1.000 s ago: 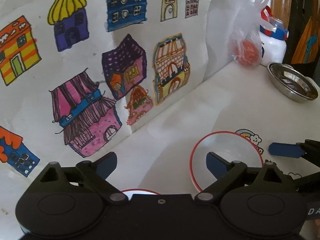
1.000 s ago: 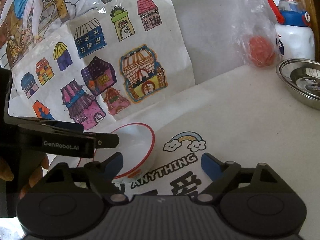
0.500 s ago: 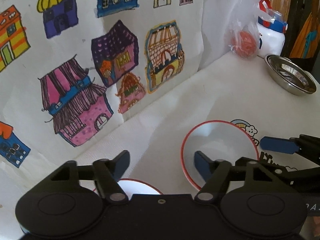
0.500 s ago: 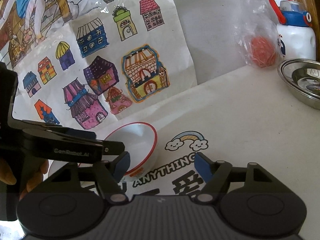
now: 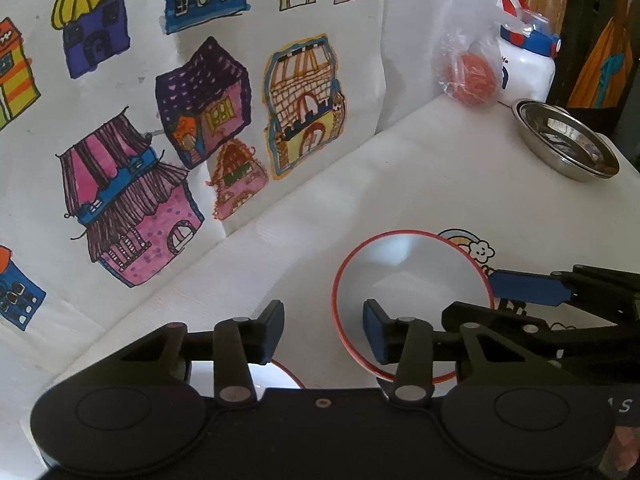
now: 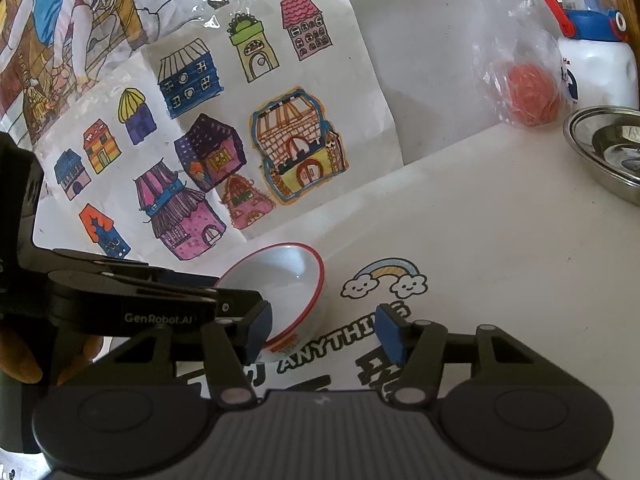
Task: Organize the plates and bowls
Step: 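Close both grippers on the white bowl rim, then lift the white bowl with both grippers and carry it over the steel bowl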
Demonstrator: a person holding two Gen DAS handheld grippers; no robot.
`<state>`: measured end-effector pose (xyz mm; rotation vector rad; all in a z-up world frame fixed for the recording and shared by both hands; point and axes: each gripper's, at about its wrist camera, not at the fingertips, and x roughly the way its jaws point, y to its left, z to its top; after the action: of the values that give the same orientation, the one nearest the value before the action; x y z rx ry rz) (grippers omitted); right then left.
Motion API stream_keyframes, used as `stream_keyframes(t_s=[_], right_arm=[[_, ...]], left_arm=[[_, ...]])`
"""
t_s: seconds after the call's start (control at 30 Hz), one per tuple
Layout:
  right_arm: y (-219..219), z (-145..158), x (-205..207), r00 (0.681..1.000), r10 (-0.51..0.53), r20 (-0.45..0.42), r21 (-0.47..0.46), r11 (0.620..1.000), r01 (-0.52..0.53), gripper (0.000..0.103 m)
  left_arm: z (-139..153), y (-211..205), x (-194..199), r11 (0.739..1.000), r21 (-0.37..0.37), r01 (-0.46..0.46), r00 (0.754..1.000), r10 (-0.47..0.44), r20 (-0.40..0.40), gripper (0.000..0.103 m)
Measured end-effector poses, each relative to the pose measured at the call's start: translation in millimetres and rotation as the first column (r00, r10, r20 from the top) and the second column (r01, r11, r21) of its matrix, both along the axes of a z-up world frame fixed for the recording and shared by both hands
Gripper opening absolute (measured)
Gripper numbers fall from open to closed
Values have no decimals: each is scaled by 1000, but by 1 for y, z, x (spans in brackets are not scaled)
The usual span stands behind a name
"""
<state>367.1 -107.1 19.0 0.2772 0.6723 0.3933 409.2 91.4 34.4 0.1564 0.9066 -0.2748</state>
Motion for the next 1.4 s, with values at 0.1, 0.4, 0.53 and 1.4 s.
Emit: stream_keyframes(t_s=[0.1,0.4,0.53,1.4], right_arm=[[0,-1,0,1000,7,-3,19,1000,-7,56],[-5,-4,0,999,26,-27,114,993,-23,28],[-8,-5,-1,999,8,-34,125,992,-4,23],[-4,67,-125,996,89,32,23,996,-89,15]], left_arm=[[1,-2,-1,1000,-2,9,1000,-9,-4,34],[5,-12,-7,1000,11,23,1000,-23,8,14],[9,-10,-8,1000,-22,-13,1000,13,7,12],[87,12,-164,967,-239,-84,994,99,52,12]])
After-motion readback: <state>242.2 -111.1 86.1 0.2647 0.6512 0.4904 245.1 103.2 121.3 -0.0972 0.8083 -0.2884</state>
